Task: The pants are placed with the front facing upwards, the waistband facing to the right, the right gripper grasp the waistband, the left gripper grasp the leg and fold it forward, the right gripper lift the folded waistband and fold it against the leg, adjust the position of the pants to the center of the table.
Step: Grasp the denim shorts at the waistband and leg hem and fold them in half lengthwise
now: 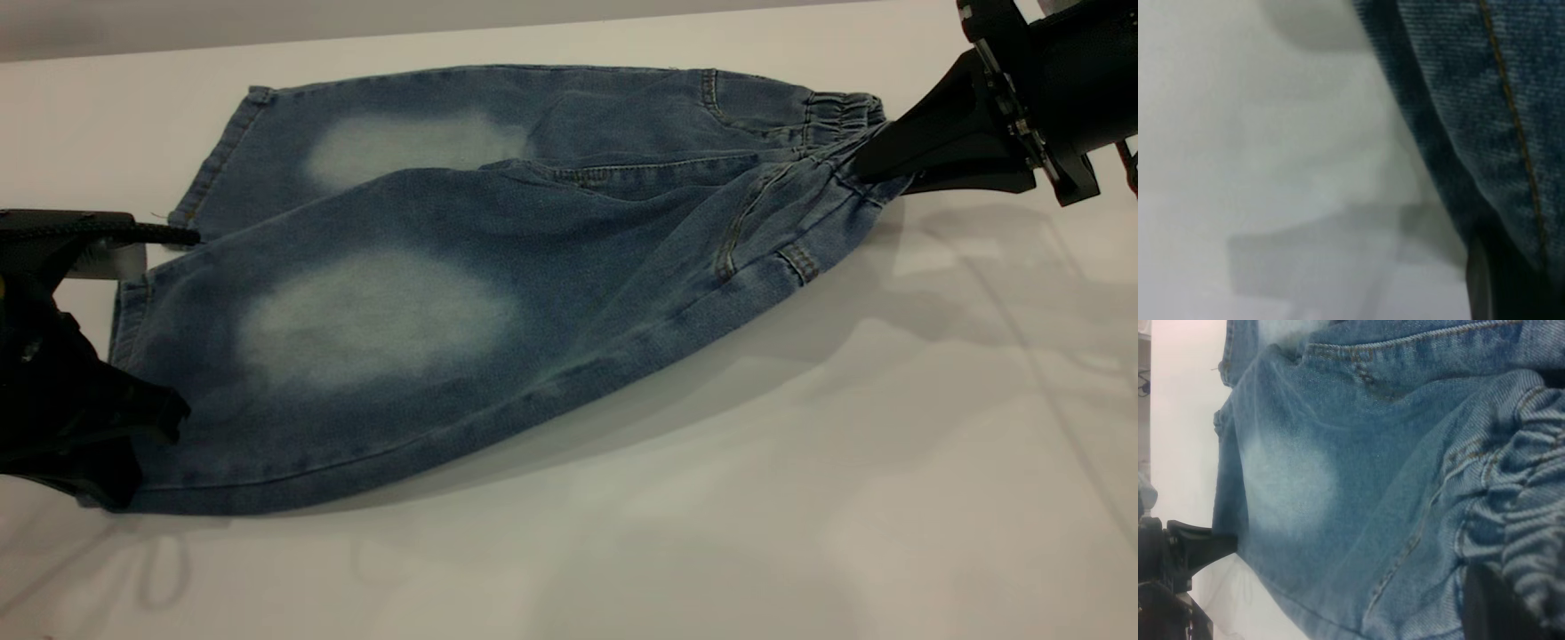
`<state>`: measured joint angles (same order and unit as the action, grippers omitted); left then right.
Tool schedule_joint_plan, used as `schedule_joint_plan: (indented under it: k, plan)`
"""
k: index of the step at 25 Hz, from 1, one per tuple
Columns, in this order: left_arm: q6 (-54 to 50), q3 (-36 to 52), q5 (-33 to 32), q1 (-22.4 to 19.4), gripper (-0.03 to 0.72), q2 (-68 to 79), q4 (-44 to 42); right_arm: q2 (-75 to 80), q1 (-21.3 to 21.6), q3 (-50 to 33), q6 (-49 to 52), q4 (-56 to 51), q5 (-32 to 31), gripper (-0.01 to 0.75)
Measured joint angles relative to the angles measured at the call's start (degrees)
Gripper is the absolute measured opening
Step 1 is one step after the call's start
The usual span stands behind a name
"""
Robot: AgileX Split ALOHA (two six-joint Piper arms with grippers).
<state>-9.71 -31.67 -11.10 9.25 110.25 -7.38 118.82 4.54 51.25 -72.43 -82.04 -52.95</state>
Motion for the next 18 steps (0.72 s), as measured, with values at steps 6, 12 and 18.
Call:
schedule_joint_plan:
  k: [6, 12, 18]
  plan:
    - [0.0, 0.0, -3.96, 0.0, 0.056, -0.99, 0.07, 0.0, 0.0, 0.0, -0.05, 0.02, 0.0, 0.037]
    - [0.06, 0.05, -7.82, 0.0, 0.056, -6.63, 0.43, 0.0, 0.0, 0.0, -0.05, 0.02, -0.1, 0.037]
    - [2.33, 0.05, -10.54, 0.0, 0.056, -15.46, 3.39, 0.0, 0.0, 0.0, -0.05, 0.07, -0.09, 0.037]
